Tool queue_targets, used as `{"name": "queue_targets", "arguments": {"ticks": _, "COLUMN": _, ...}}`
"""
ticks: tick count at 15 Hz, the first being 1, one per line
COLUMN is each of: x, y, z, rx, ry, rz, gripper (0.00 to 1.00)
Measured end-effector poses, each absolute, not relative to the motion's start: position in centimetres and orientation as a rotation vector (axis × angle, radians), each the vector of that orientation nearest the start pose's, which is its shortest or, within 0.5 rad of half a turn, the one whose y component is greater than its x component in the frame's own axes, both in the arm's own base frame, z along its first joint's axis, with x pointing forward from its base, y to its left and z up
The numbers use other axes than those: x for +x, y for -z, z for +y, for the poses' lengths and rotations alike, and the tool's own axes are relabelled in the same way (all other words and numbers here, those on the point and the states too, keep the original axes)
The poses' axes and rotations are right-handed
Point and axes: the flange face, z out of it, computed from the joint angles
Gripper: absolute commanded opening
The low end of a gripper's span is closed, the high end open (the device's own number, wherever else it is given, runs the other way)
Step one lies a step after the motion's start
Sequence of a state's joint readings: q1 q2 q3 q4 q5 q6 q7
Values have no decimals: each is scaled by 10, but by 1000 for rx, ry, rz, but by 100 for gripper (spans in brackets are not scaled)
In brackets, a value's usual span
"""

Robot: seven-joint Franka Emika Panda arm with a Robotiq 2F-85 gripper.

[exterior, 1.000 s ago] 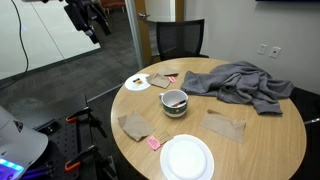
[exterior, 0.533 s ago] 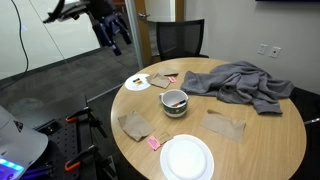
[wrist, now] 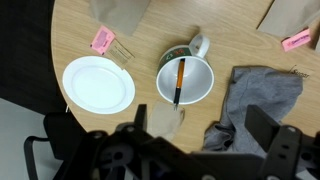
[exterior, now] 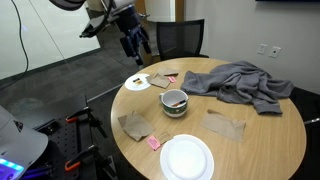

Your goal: Remove the marker from the mug cup and place it on the table

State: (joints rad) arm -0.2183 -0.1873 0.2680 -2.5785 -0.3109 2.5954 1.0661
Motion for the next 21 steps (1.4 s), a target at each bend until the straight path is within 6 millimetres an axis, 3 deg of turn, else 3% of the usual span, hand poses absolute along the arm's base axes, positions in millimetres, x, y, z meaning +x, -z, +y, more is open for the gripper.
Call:
{"name": "queue_targets", "arguments": {"ticks": 6, "x": 490, "y": -294, "z": 1, "rx": -2963, "ry": 417, "rz": 1184, "gripper": 100}}
{"name": "queue_targets", "arguments": {"ticks": 11, "x": 512, "y": -253, "z": 1, "rx": -2970, "ry": 347, "rz": 1201, "gripper": 100}}
{"name": "queue_targets", "arguments": {"ticks": 16, "x": 527, "y": -223, "z": 5, "rx": -2986, "ry": 312, "rz": 1245, "gripper": 100}}
{"name": "queue_targets", "arguments": {"ticks": 21, "x": 529, "y": -198, "z": -9, "rx": -2949, "ry": 279, "rz": 1324, "gripper": 100}}
